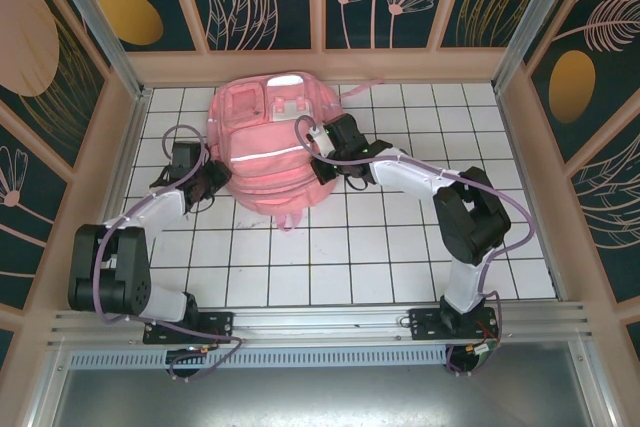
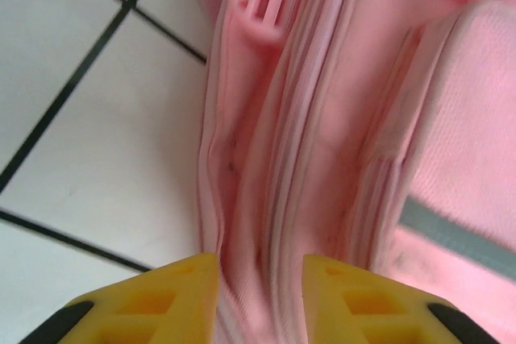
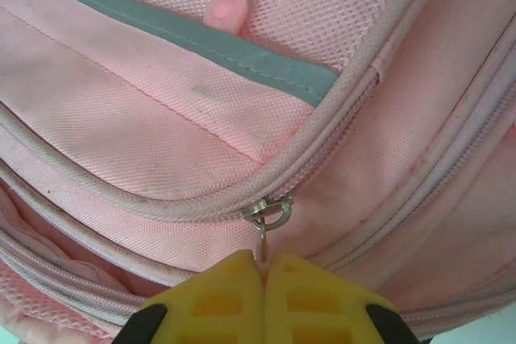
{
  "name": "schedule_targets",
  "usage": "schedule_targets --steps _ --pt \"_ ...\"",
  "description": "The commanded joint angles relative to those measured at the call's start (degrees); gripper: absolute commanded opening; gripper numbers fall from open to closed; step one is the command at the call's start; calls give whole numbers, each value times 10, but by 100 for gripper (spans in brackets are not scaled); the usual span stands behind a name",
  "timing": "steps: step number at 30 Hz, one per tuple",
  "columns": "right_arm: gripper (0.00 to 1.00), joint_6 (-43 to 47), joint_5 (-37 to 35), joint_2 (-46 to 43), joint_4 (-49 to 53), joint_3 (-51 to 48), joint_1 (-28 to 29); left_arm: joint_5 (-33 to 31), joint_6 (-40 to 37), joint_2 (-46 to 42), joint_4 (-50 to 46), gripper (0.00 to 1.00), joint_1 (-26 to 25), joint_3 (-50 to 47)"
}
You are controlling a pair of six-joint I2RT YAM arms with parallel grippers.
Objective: Pack the student bag
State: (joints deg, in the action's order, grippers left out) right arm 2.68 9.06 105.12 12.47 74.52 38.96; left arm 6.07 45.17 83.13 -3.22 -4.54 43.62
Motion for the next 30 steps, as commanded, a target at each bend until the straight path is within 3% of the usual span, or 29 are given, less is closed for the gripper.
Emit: schedule_targets --steps 1,4,10,14,18,22,30 --pt "0 11 13 -25 19 3 7 -37 -8 6 8 29 3 39" --pt "0 11 11 -25 20 5 7 -10 1 11 28 30 3 51" --pt "0 11 7 -23 18 6 7 82 -9 67 42 48 4 86" --pt "0 12 7 -24 18 4 7 117 -16 107 47 48 4 103" --pt "0 24 9 -31 32 -6 8 166 1 125 76 34 4 103" --pt "0 60 3 -51 50 -28 20 168 13 126 86 17 4 104" --pt "0 90 19 -60 72 -28 70 212 43 123 128 6 3 88"
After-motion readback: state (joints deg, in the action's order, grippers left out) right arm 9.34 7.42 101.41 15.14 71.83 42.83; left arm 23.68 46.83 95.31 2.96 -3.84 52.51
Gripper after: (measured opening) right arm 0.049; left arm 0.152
